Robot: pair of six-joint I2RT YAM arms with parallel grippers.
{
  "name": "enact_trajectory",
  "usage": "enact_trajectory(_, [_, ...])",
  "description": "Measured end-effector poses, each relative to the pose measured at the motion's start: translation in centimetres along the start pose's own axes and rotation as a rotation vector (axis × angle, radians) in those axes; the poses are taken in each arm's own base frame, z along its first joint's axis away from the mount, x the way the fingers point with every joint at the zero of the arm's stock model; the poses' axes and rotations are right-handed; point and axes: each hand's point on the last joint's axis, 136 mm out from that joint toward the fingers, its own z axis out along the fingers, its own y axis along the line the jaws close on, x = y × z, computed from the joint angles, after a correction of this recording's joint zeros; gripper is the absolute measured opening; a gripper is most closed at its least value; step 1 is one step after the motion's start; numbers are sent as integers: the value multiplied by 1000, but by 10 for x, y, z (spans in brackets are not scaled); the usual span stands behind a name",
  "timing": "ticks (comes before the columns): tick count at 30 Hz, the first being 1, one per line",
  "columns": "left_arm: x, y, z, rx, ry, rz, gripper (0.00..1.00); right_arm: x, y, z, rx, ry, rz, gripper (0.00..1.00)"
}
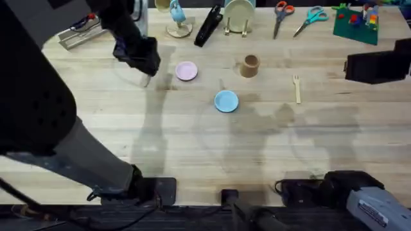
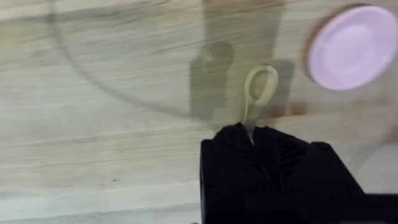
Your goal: Pick up a utensil and set it on the pink plate, then put the other utensil in the container.
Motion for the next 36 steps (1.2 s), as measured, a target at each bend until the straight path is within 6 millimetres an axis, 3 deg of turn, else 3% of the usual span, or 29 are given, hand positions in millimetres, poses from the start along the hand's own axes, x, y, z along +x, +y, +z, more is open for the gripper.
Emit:
enact_trajectory(9, [-20,-50,-46,25,-187,132,44,0,0,0,0,0,0,994])
enact_trajectory(21, [-40,-86,-46,58,-270,211,43,0,0,0,0,0,0,994])
enact_trajectory(26, [-40,-96,-37,66,-250,218,43,0,0,0,0,0,0,993])
enact_trajectory(36, [-42,-101,10,68,-157,215,43,0,0,0,0,0,0,992])
